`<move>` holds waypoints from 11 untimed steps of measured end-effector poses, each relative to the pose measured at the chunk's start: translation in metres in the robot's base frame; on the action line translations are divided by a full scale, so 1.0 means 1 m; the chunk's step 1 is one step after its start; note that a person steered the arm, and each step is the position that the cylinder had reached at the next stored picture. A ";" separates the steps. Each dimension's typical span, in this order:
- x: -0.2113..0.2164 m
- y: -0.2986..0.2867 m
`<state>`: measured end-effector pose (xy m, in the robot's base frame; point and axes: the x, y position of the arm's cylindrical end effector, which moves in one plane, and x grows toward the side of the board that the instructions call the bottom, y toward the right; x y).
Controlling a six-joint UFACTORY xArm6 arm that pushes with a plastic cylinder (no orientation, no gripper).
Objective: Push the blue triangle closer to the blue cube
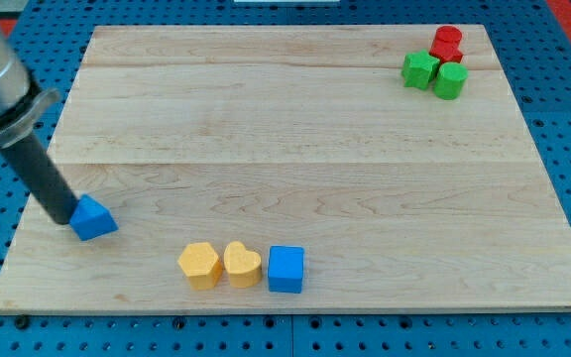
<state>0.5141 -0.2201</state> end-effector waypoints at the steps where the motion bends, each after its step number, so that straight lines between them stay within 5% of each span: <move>1: -0.007 0.040; 2: -0.003 0.076; 4: 0.036 0.046; 6: -0.016 0.166; 8: -0.032 0.219; 9: 0.001 0.286; 11: 0.034 0.317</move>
